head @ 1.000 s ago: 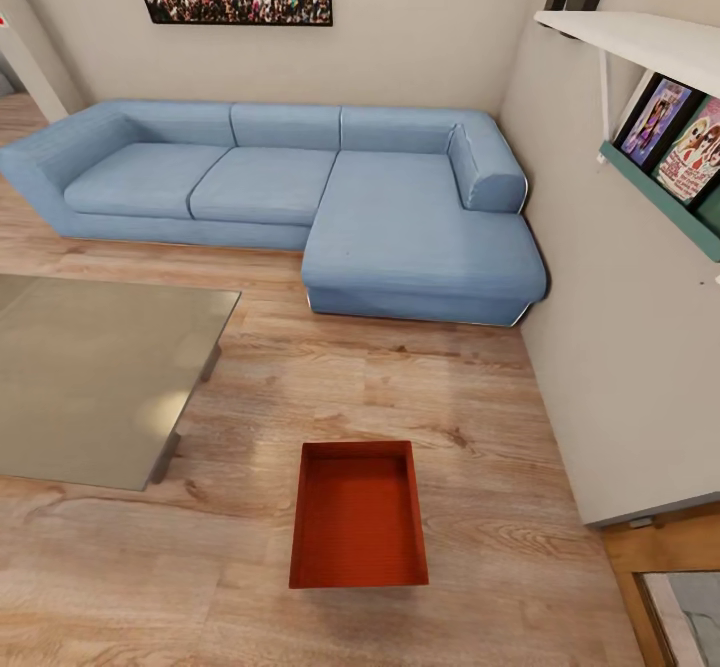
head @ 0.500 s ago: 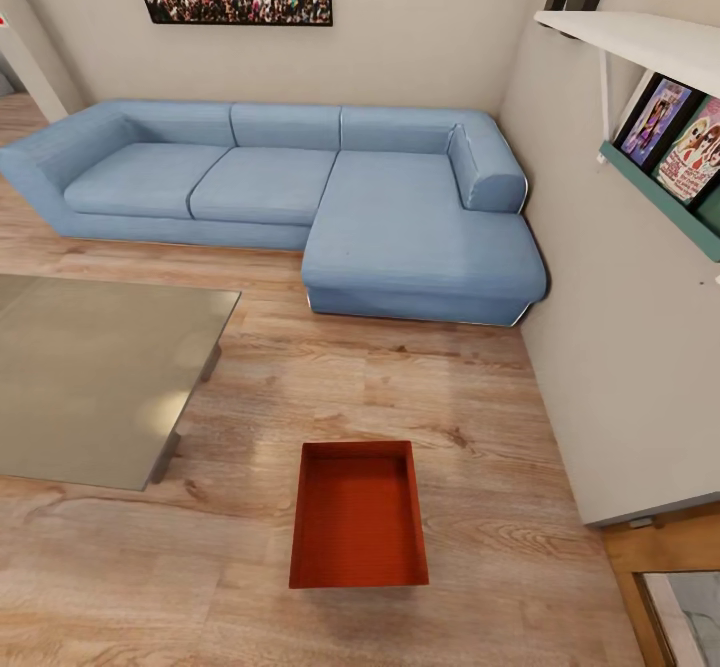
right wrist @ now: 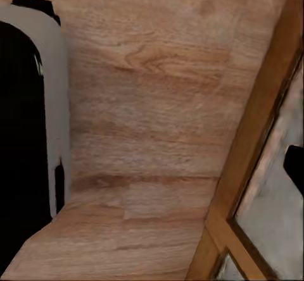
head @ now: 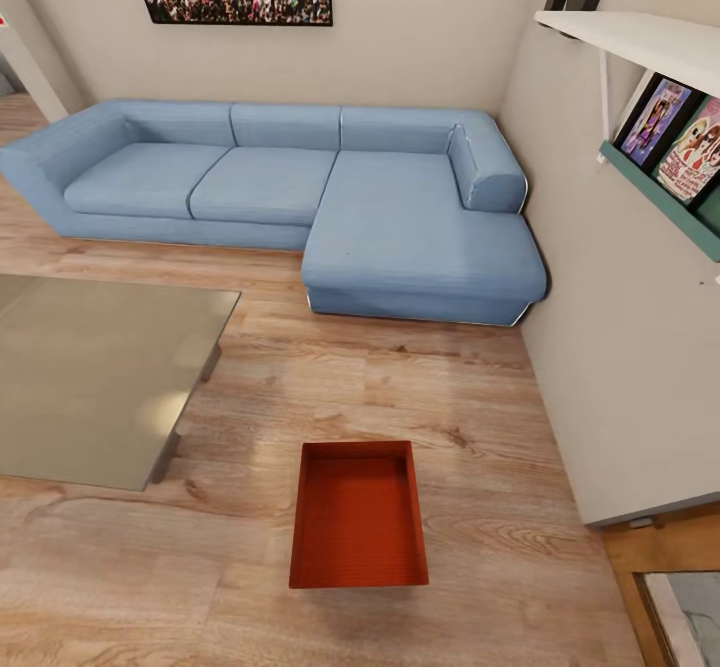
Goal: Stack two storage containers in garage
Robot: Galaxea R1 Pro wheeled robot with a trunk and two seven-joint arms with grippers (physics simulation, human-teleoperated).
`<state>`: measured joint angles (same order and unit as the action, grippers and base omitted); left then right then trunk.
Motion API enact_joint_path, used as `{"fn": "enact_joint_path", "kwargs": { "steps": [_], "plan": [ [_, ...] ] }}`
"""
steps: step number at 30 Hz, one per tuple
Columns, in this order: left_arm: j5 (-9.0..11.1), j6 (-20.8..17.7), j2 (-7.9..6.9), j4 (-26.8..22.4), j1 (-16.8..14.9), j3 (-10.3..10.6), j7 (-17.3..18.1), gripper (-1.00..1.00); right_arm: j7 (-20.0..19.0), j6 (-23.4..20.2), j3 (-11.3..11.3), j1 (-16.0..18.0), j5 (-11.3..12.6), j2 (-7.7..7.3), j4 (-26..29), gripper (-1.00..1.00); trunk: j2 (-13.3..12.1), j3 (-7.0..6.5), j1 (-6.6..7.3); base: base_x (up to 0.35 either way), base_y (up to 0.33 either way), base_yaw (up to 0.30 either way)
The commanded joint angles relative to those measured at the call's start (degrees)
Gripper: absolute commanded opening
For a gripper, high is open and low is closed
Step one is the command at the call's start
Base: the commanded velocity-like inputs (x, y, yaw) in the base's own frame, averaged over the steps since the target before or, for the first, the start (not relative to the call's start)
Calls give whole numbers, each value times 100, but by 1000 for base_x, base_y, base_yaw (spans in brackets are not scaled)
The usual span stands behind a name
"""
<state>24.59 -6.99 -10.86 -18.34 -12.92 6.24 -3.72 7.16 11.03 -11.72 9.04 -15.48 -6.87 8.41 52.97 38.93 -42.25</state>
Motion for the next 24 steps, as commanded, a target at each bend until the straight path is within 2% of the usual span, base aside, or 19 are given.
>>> {"fn": "enact_joint_path", "kwargs": {
  "steps": [1, 3, 4, 5, 6, 8, 10, 11, 13, 14, 15, 17, 18, 19, 20, 21, 22, 23, 24],
  "plan": [
    [55, -77, -15, -26, 1, 46, -40, 100, 61, -31, -41, -12, -53, -38, 112, 100, 3, 4, 0, 0, 0, 0],
    [55, -178, -34, -33, -14, 45, -57, 100, 288, -343, -52, 35, -36, -134, 414, 100, 3, 4, 0, 0, 0, 0],
    [55, -204, -39, -40, -28, 44, -97, 100, 397, -507, -62, 174, -21, -171, 490, 100, 3, 4, 0, 0, 0, 0],
    [55, -221, -42, -52, -68, 44, -170, 100, 490, -636, -75, 391, 14, -197, 528, 100, 3, 4, 0, 0, 0, 0],
    [57, -237, -45, -44, -200, 44, -323, 100, 592, -761, -88, 786, 67, -204, 533, 100, 3, 4, 0, 0, 0, 0],
    [70, -413, -30, 52, -626, 44, -669, 100, 731, -858, -105, 1541, 109, -177, 413, 100, 3, 4, 0, 0, 0, 0],
    [66, -668, 4, 110, -991, 44, -857, 100, 830, -878, -108, 2049, 116, -108, 299, 100, 3, 4, 0, 0, 0, 0],
    [66, -716, 13, 117, -1085, 44, -889, 100, 851, -880, -109, 2158, 118, -79, 268, 100, 3, 4, 0, 0, 0, 0],
    [58, -836, 65, 140, -1452, 48, -964, 100, 911, -882, -110, 2520, 120, 147, 162, 100, 3, 4, 0, 0, 0, 0],
    [51, -876, 145, 148, -1707, 50, -993, 100, 932, -873, -111, 2694, 118, 381, 118, 100, 3, 4, 0, 0, 0, 0],
    [46, -886, 185, 151, -1784, 52, -1000, 100, 937, -865, -109, 2732, 117, 461, 109, 100, 3, 4, 0, 0, 0, 0],
    [21, -909, 402, 154, -2010, 58, -1015, 100, 947, -836, -105, 2822, 112, 815, 88, 100, 3, 4, 0, 0, 0, 0],
    [12, -911, 476, 154, -2045, 62, -1017, 100, 949, -826, -104, 2834, 111, 907, 85, 100, 3, 4, 0, 0, 0, 0],
    [-1, -905, 646, 160, -2094, 75, -1025, 100, 951, -797, -101, 2852, 109, 1076, 80, 100, 3, 4, 0, 0, 0, 0],
    [-9, -897, 739, 166, -2111, 82, -1034, 100, 951, -776, -97, 2859, 108, 1147, 79, 100, 3, 4, 0, 0, 0, 0],
    [-32, -876, 931, 198, -2136, 97, -1065, 100, 949, -717, -88, 2868, 108, 1263, 75, 100, 3, 4, 0, 0, 0, 0],
    [-52, -862, 1023, 224, -2144, 104, -1087, 100, 949, -679, -82, 2871, 106, 1310, 71, 100, 3, 4, 0, 0, 0, 0],
    [-96, -818, 1199, 299, -2157, 114, -1132, 100, 948, -582, -70, 2873, 101, 1387, 55, 100, 3, 4, 0, 0, 0, 0],
    [-122, -782, 1281, 339, -2162, 119, -1151, 100, 947, -525, -66, 2873, 99, 1421, 41, 100, 3, 4, 0, 0, 0, 0]
  ]
}}
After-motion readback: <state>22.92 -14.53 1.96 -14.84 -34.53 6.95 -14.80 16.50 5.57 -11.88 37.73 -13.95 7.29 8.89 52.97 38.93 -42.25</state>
